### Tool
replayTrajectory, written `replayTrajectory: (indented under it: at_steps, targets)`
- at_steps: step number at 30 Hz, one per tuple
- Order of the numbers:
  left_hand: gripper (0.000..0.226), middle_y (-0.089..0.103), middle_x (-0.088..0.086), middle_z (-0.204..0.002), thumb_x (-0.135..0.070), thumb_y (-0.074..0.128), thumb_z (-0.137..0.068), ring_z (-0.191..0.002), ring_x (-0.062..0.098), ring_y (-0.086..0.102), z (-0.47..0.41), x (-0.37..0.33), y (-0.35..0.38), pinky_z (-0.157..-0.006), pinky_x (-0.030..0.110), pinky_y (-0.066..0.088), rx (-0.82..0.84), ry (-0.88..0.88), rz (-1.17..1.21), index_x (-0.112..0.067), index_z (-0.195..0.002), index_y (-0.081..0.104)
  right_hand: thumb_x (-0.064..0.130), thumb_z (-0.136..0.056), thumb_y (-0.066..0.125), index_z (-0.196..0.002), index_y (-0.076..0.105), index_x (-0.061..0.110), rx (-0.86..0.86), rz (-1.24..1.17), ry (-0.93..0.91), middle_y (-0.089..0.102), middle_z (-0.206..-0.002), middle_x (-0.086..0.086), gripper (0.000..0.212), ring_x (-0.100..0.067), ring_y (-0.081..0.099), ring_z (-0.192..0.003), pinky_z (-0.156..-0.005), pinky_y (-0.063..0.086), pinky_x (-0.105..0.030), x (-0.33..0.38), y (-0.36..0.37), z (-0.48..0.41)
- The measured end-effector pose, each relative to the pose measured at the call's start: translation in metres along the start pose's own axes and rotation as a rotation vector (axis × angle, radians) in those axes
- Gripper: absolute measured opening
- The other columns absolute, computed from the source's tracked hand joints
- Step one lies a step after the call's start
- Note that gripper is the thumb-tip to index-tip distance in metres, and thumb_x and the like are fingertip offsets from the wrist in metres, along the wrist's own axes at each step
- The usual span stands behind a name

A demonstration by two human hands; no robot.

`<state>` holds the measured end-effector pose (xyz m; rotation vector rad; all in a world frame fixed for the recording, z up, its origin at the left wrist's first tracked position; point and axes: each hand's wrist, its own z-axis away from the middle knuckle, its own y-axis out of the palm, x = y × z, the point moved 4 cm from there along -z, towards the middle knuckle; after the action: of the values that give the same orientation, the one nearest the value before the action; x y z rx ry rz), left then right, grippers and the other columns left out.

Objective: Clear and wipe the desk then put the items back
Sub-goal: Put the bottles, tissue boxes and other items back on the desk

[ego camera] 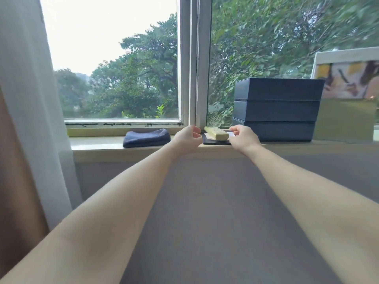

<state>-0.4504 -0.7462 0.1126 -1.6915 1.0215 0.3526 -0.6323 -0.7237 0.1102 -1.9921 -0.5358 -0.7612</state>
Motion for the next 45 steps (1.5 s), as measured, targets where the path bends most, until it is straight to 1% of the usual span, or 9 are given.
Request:
replayTrajectory:
  at_steps: [4,10,15,18,23,26,35,40,45]
  targets:
    - [0.041,0.061,0.002,-0.126,-0.019,0.054,-0.092,-0.111,0.021,0.058,-0.021,-0.003,0.018,-0.092,0.031,0.048,0.017,-0.031,-0.032,-0.012,-0.133,0.050,0.007,-0.092,0.048,-0.140,0.047,0.012,0.041,0.016,0.014,0.052,-0.141,-0.009,0.048,-0.026,0.047,-0.130,-0.103,0.036,-0.027,-0.012,0.003,-0.017]
    - [0.052,0.055,0.004,-0.135,-0.023,0.060,-0.092,-0.119,0.024,0.055,-0.044,-0.003,0.035,-0.100,0.037,0.046,0.047,-0.065,-0.037,-0.011,-0.140,0.045,0.007,-0.092,0.046,-0.142,0.043,0.004,0.111,0.035,0.029,0.048,-0.144,-0.013,0.050,-0.030,0.045,-0.132,-0.107,0.037,-0.034,-0.021,0.008,-0.030]
    - [0.052,0.055,0.005,-0.138,-0.023,0.058,-0.092,-0.122,0.025,0.054,-0.052,-0.002,0.045,-0.102,0.034,0.044,0.064,-0.054,-0.059,-0.009,-0.140,0.047,0.008,-0.087,0.051,-0.106,0.061,-0.001,0.111,-0.012,0.006,0.064,-0.120,-0.021,0.024,-0.030,0.059,-0.108,-0.089,0.047,-0.034,-0.025,0.019,-0.036]
    - [0.035,0.064,0.007,-0.123,-0.022,0.061,-0.090,-0.111,0.027,0.059,-0.053,-0.004,0.045,-0.091,0.032,0.047,0.044,-0.015,-0.090,-0.007,-0.122,0.062,0.013,-0.086,0.060,-0.105,0.067,0.007,0.097,-0.065,-0.015,0.069,-0.111,-0.011,0.021,-0.026,0.061,-0.109,-0.092,0.047,-0.035,-0.022,0.021,-0.038]
    - [0.039,0.067,0.002,-0.115,-0.027,0.072,-0.085,-0.099,0.014,0.059,-0.048,0.004,0.030,-0.078,0.022,0.044,-0.029,-0.009,-0.013,-0.012,-0.121,0.064,0.027,-0.084,0.072,-0.090,0.065,0.016,0.042,-0.136,-0.055,0.067,-0.093,-0.001,0.014,-0.022,0.063,-0.097,-0.087,0.047,-0.033,-0.017,0.019,-0.034]
    - [0.038,0.069,0.001,-0.111,-0.030,0.075,-0.082,-0.102,0.015,0.062,-0.041,0.010,0.020,-0.081,0.023,0.045,-0.049,-0.018,0.025,-0.015,-0.116,0.067,0.028,-0.082,0.075,-0.083,0.065,0.018,0.033,-0.155,-0.087,0.069,-0.092,-0.001,0.014,-0.021,0.064,-0.097,-0.088,0.049,-0.034,-0.009,0.021,-0.029]
    - [0.032,0.070,-0.003,-0.102,-0.029,0.078,-0.080,-0.081,0.007,0.059,-0.003,0.020,-0.028,-0.064,0.019,0.041,-0.141,0.034,0.110,-0.018,-0.108,0.068,0.027,-0.086,0.072,-0.087,0.063,0.020,0.026,-0.318,-0.172,0.066,-0.089,0.003,0.011,-0.016,0.063,-0.092,-0.087,0.048,-0.032,0.028,0.032,0.006]
    - [0.027,0.072,0.000,-0.099,-0.028,0.080,-0.078,-0.086,0.011,0.066,0.029,0.035,-0.062,-0.081,0.024,0.049,-0.184,0.033,0.102,-0.018,-0.101,0.067,0.024,-0.086,0.072,-0.088,0.065,0.018,0.064,-0.433,-0.212,0.069,-0.093,-0.001,0.010,-0.017,0.063,-0.091,-0.087,0.048,-0.033,0.055,0.051,0.032]
    - [0.034,0.071,0.003,-0.103,-0.022,0.080,-0.078,-0.097,0.012,0.067,0.073,0.055,-0.091,-0.079,0.015,0.049,-0.261,0.016,0.115,-0.010,-0.108,0.068,0.021,-0.086,0.073,-0.088,0.065,0.018,0.125,-0.575,-0.238,0.071,-0.092,-0.002,0.008,-0.011,0.062,-0.086,-0.077,0.046,-0.020,0.081,0.081,0.070]
